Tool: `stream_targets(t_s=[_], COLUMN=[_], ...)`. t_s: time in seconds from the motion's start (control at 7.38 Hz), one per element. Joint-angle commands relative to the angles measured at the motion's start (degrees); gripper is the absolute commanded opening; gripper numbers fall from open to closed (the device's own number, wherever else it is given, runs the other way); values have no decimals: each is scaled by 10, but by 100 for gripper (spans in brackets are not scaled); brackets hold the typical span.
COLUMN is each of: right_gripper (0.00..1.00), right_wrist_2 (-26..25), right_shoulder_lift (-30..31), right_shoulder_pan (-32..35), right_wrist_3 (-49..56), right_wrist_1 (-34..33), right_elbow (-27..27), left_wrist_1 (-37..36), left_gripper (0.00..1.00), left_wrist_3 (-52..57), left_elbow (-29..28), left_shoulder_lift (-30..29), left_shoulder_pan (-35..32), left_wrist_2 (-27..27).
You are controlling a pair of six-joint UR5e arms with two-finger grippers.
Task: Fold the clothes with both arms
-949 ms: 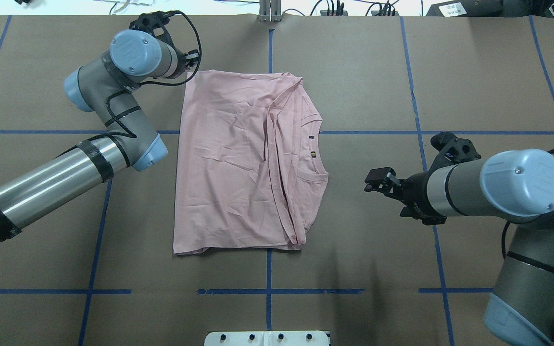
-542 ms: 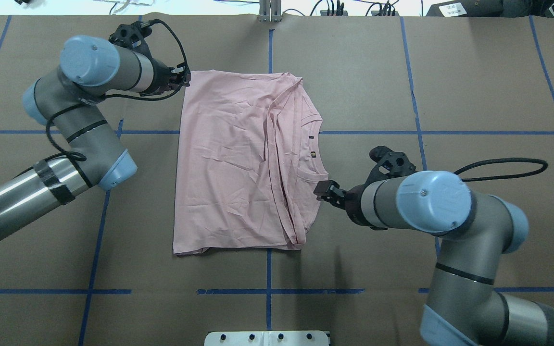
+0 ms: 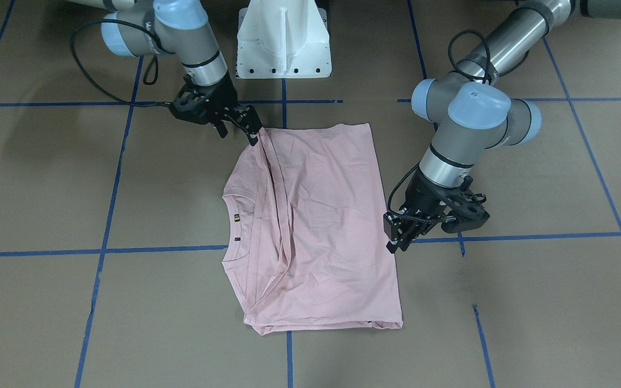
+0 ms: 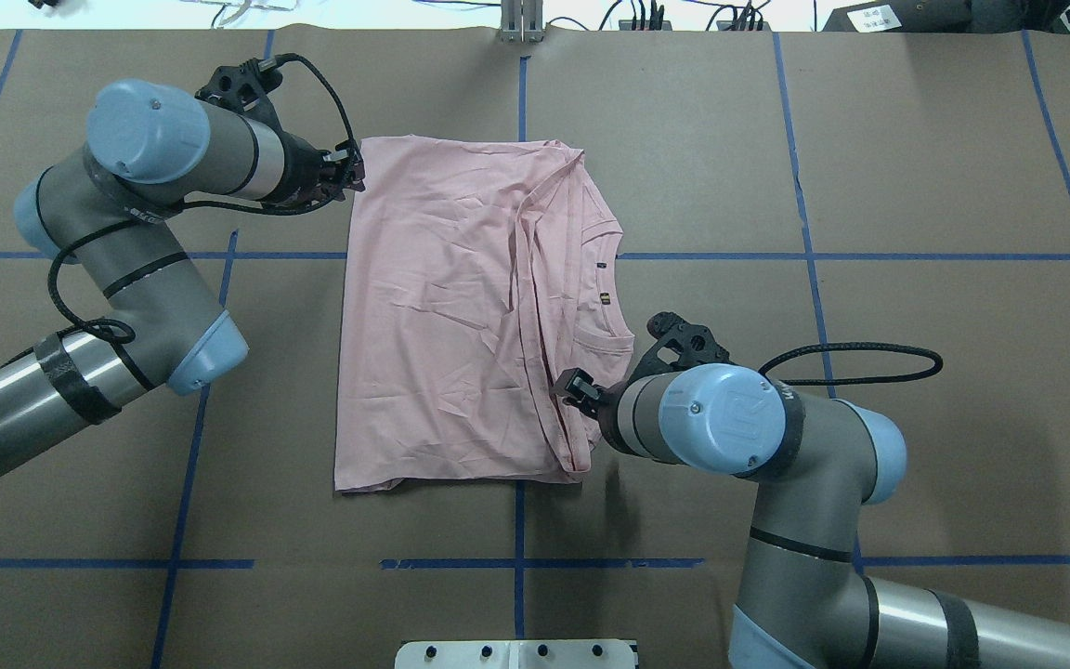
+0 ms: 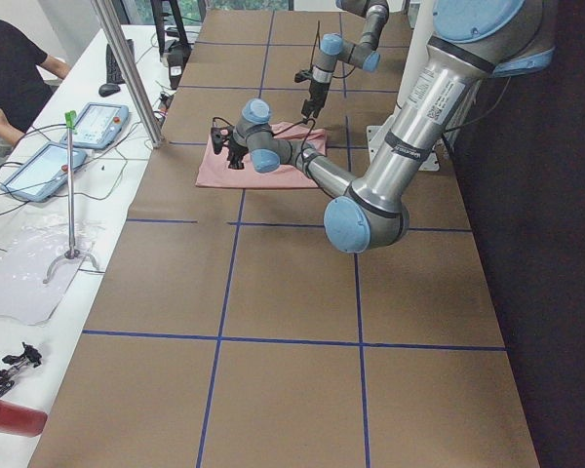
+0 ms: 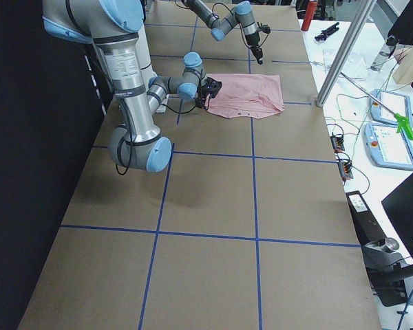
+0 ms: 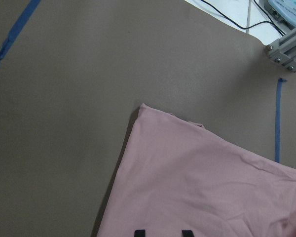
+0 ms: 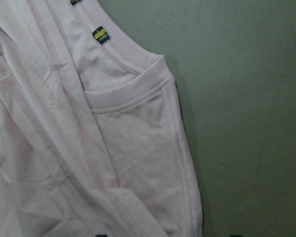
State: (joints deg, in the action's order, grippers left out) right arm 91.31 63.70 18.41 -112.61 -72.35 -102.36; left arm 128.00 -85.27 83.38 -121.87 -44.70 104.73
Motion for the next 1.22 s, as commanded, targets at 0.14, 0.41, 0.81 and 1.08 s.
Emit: stream_targets(t_s=[0.14, 0.41, 0.81, 1.08], right_gripper=[79, 70, 56, 0], right_wrist_2=[-11, -12, -12, -11], right_shoulder_lift=[-14, -16, -17, -21], right_shoulder_pan=[-18, -21, -21, -21], right_wrist_3=[-17, -17, -17, -16], right_wrist_1=[0, -1, -1, -9], right_elbow=[22, 25, 30, 28], left_wrist_1=[-1, 0, 0, 0], left_gripper=[38, 38, 39, 39], left_wrist_3=[-1, -2, -1, -1], left_elbow=[-1, -1, -1, 0], left_shoulder_lift=[1, 1, 1, 11], left_shoulder_pan=[3, 4, 5, 6], left_wrist_2=[-2, -2, -3, -3])
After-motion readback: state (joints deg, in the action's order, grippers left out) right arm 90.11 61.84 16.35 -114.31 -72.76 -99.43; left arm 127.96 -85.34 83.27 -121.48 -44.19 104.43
